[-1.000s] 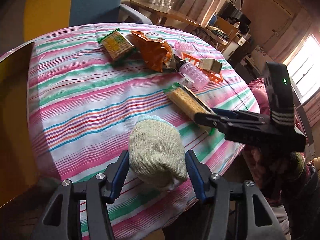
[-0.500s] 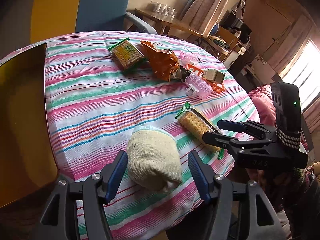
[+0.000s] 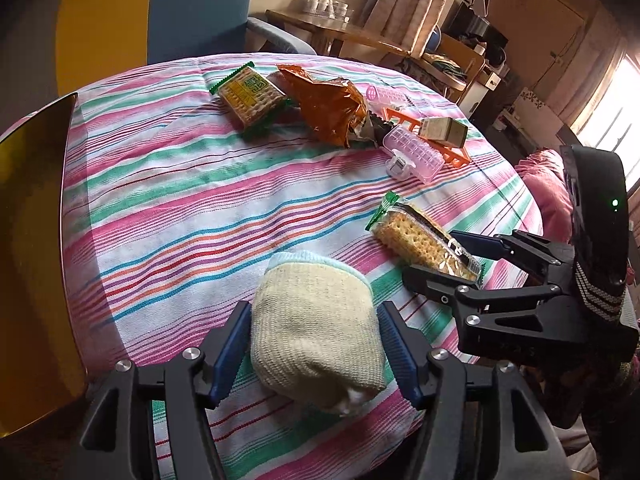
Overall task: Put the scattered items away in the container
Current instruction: 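Grasp the cracker packet with the right gripper while the left gripper holds the sock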
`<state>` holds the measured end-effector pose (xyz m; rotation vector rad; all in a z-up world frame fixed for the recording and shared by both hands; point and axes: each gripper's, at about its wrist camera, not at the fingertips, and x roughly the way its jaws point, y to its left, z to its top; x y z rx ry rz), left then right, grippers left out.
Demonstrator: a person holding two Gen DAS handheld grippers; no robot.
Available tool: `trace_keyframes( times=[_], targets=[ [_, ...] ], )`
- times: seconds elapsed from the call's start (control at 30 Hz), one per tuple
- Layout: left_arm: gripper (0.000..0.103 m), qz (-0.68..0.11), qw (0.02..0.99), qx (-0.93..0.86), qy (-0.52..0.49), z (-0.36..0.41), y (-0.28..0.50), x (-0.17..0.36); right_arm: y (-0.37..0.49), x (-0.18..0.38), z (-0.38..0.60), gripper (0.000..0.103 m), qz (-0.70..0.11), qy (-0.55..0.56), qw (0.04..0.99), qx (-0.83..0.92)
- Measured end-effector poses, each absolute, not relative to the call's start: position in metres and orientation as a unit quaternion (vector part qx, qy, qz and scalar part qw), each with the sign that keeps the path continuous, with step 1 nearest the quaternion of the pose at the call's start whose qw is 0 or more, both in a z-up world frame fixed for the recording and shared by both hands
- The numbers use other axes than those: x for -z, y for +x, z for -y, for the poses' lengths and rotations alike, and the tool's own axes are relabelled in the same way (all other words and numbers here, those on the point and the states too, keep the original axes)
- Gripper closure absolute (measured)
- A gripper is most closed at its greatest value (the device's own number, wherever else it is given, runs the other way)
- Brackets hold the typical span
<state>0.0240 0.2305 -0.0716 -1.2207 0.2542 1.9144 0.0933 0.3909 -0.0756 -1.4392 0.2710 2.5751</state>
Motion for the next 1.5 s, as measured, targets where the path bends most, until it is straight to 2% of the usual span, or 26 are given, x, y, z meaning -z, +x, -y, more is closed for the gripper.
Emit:
trace_keyframes(
  times=[0.17, 0.4, 0.63, 1.2, 1.5],
  targets=[
    [0.037, -0.101, 0.412, -0.766, -0.483, -0.232, 0.026, 0.076, 0.095, 0.077, -0.387, 0.033, -0.081, -0.48, 0.1, -0.868],
    [0.036, -0.069, 0.415, -0.767, -0.484, -0.225, 0.023, 0.078, 0.105, 0.076, -0.388, 0.046, -0.085, -0.464, 0.112, -0.874],
    [0.036, -0.04, 0.415, -0.761, -0.498, -0.221, 0.017, 0.078, 0.107, 0.076, -0.388, 0.046, -0.096, -0.467, 0.113, -0.872],
    [0.036, -0.071, 0.394, -0.777, -0.485, -0.228, 0.025, 0.078, 0.116, 0.077, -0.387, 0.046, -0.101, -0.448, 0.12, -0.88],
    [0.04, -0.082, 0.386, -0.786, -0.476, -0.228, 0.028, 0.077, 0.121, 0.078, -0.383, 0.049, -0.09, -0.433, 0.13, -0.887]
  ],
)
